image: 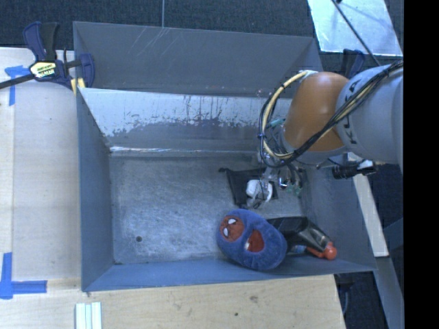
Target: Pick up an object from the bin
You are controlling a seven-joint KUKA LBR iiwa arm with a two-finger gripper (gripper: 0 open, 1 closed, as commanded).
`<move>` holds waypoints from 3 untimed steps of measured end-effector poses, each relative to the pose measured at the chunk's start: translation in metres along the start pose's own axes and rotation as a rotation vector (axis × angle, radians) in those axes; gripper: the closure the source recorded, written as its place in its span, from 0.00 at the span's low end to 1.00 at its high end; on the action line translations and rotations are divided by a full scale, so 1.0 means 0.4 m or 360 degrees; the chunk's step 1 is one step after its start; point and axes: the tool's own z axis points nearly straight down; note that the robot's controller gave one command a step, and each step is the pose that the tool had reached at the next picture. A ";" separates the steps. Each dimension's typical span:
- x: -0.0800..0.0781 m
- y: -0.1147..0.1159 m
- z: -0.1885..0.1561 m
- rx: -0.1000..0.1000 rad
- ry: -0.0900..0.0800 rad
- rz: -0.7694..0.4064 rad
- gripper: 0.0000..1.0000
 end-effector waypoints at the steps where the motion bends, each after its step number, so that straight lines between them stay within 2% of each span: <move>1: -0.003 0.000 -0.003 0.0000 -0.0005 -0.0001 1.00; 3: -0.011 0.000 -0.121 -0.0002 -0.0007 -0.0004 1.00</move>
Offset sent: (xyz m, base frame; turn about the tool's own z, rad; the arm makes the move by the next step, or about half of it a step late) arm 0.0000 0.0000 0.0000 0.0000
